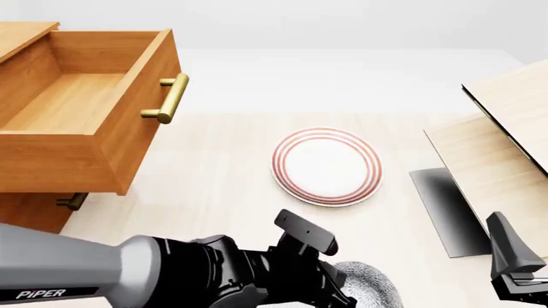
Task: Open the top drawer of the cabinet and put the bowl in it.
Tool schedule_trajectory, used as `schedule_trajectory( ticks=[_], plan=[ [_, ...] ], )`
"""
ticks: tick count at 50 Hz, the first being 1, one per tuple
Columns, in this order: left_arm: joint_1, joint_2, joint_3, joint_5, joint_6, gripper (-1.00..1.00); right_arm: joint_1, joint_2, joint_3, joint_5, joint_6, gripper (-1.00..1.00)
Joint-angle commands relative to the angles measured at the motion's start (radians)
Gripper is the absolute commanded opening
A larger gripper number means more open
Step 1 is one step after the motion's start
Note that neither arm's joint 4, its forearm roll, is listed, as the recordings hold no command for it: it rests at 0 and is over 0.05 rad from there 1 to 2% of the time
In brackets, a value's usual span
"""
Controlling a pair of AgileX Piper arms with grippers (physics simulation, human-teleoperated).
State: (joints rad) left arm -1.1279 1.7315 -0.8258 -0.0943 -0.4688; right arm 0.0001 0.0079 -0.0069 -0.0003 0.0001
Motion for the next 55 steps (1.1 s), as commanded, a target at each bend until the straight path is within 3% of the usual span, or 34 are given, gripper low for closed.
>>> schedule_trajectory(
  ticks=[1, 20, 28, 39, 55],
  plan=[
    [0.000, -0.052, -0.026, 0.043, -0.004, -1.00, 0.000, -0.001, 0.002, -0.001, 0.000, 1.00],
    [0.051, -0.125, -0.076, 0.139, 0.028, -1.00, 0.000, -0.001, 0.002, -0.001, 0.000, 1.00],
    [0.071, -0.145, -0.091, 0.177, -0.002, -1.00, 0.000, -0.001, 0.002, -0.001, 0.000, 1.00],
    [0.134, -0.187, -0.147, 0.292, 0.037, -1.00, 0.000, -0.001, 0.002, -0.001, 0.000, 1.00],
    [0.202, -0.232, -0.249, 0.424, 0.037, -1.00, 0.000, -0.001, 0.002, -0.001, 0.000, 1.00]
  ],
)
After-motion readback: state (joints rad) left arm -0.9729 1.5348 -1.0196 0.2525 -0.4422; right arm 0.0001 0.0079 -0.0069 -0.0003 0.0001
